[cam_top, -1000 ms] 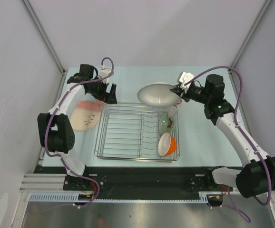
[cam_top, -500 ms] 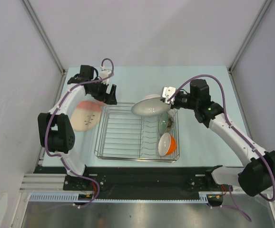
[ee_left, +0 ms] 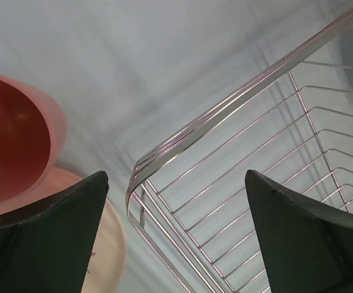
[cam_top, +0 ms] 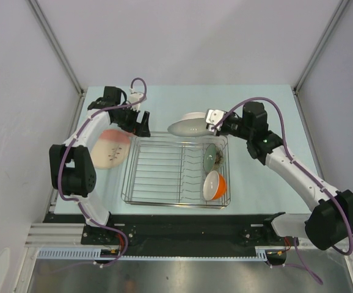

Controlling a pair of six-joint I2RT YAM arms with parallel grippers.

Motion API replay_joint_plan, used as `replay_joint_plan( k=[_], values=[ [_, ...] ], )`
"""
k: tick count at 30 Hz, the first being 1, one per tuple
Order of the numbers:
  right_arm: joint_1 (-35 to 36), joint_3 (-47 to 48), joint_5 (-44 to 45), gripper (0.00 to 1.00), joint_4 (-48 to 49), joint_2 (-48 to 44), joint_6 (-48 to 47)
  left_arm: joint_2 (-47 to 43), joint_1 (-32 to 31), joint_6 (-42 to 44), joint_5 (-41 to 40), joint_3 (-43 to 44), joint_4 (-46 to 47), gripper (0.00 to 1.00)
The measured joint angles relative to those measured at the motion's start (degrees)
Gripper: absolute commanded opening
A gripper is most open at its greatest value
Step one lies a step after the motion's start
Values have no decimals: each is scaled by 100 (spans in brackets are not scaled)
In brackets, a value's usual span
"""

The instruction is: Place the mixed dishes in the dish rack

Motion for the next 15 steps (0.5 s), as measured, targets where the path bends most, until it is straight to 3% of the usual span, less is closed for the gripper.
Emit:
replay_joint_plan(
  k=[15],
  values=[
    [-87,-413,20,0,361,232,140,0,2,-42,7,-15,39,100]
  ],
)
